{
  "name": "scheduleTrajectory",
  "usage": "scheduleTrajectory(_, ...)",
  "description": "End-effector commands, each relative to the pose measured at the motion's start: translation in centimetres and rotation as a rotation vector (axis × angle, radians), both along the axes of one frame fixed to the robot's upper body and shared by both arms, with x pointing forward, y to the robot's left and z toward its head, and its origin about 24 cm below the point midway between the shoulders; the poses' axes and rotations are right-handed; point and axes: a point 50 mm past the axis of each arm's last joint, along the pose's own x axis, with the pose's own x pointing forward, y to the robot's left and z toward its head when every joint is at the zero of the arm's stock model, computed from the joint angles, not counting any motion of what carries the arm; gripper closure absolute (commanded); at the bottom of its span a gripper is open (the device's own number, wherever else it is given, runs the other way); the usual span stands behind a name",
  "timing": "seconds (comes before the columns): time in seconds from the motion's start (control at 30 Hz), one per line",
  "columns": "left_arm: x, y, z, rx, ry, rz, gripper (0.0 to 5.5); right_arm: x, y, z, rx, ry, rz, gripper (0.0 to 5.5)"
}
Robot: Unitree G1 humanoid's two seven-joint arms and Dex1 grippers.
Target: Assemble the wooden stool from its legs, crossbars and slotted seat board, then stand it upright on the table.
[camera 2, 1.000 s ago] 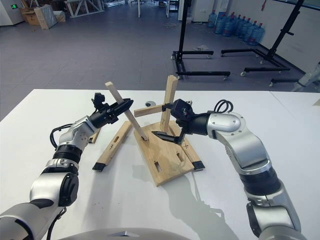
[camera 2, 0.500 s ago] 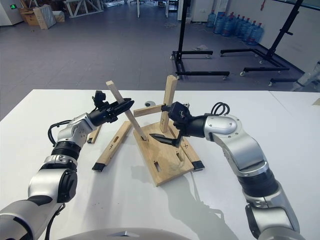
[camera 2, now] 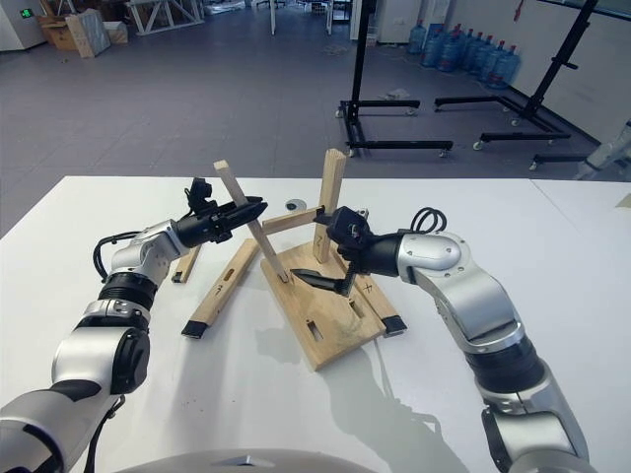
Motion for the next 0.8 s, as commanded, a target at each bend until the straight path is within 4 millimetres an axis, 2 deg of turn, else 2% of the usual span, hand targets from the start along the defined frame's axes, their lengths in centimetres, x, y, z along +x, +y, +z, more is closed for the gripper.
scheduleTrajectory(0.03, 0.5, 0.8, 0.8, 0.057, -0.033, 0.034, 3.48, -0.2, 0.3, 0.0, 0.002, -0.001, 0.008, 0.10)
scheduleTrajectory(0.23, 0.5, 0.4, 1.3, 0.129, -0.119, 0.035, 3.48, -0.3, 0.4, -0.1, 0.009, 0.001, 0.011, 0.10)
scheduleTrajectory(0.37, -0.3, -0.6, 0.7, 0.165, -0.148, -0.007, 3.48, -0.4, 0.5, -0.2, 0.013, 0.006, 0.011, 0.10)
scheduleTrajectory(0.53, -0.5, -0.6, 0.4, 0.099, -0.105, 0.013, 3.48, -0.5, 0.5, -0.3, 0.018, 0.012, 0.004, 0.10)
scheduleTrajectory(0.8, -0.4, 1.0, 0.3, -0.058, -0.049, 0.153, 3.48, -0.1, 0.3, -0.2, 0.030, 0.025, -0.009, 0.10)
